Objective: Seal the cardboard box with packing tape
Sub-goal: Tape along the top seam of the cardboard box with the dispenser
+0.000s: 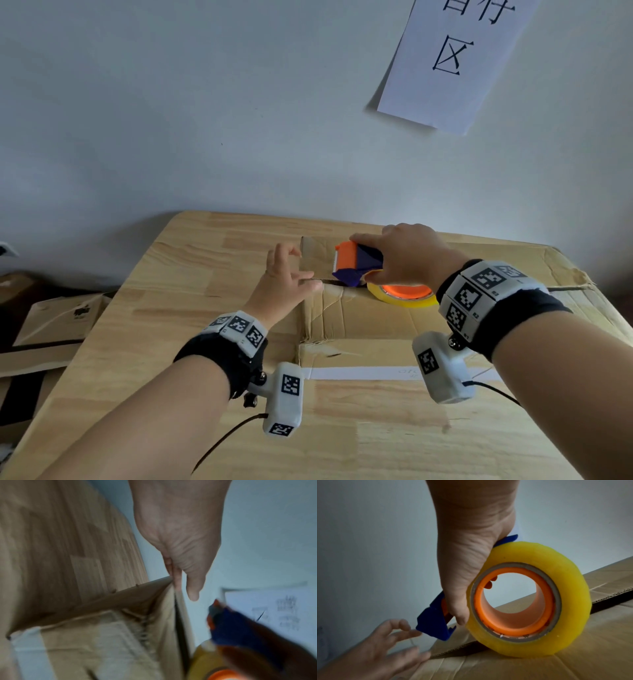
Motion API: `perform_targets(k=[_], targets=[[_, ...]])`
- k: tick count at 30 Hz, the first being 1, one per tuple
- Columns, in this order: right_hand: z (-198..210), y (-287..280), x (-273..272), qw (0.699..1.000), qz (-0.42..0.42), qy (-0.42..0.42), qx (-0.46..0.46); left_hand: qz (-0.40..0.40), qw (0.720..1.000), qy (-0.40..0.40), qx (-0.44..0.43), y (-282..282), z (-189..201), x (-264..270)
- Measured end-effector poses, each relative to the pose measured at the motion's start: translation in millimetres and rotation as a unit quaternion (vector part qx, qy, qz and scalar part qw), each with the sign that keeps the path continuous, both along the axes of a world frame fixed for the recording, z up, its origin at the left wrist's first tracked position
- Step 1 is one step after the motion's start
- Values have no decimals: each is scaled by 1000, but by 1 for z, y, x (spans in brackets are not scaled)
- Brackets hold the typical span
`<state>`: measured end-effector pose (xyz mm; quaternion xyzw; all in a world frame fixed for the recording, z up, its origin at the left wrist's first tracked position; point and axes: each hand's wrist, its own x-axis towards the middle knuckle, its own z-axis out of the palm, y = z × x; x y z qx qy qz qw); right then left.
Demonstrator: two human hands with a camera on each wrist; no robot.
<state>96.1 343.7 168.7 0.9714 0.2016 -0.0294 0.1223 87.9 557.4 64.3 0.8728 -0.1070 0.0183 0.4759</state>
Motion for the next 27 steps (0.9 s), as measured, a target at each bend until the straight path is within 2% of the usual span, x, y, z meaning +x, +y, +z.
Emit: perform_targets(k=[5, 7, 10, 12, 13, 15, 18, 21, 24, 27], targets=[[-1, 5, 4, 1000, 12, 15, -1, 48, 998, 35, -29, 14, 20, -5], [-1, 8, 4, 1000, 13, 19, -14, 69, 992, 94, -53, 13, 23, -2], [1, 12, 5, 999, 14, 22, -29, 86, 955, 233, -164, 16, 27, 3], [3, 15, 5, 999, 17, 19, -44, 90, 925, 289, -229, 20, 31, 5], [5, 16, 4, 998, 19, 16, -51, 99, 920, 300, -232, 22, 33, 7], [10, 18, 2, 998, 21, 8, -56, 111, 931, 298, -180, 26, 36, 10], [19, 24, 1, 997, 24, -13, -65, 85, 955, 269, -97, 30, 37, 13], [23, 37, 4, 991, 40, -36, -125, 79, 962, 255, -49, 27, 34, 14], [25, 47, 10, 983, 51, -35, -174, 90, 963, 252, -37, 21, 34, 15], [25, 51, 12, 983, 50, -29, -175, 90, 964, 247, -49, 22, 36, 12]])
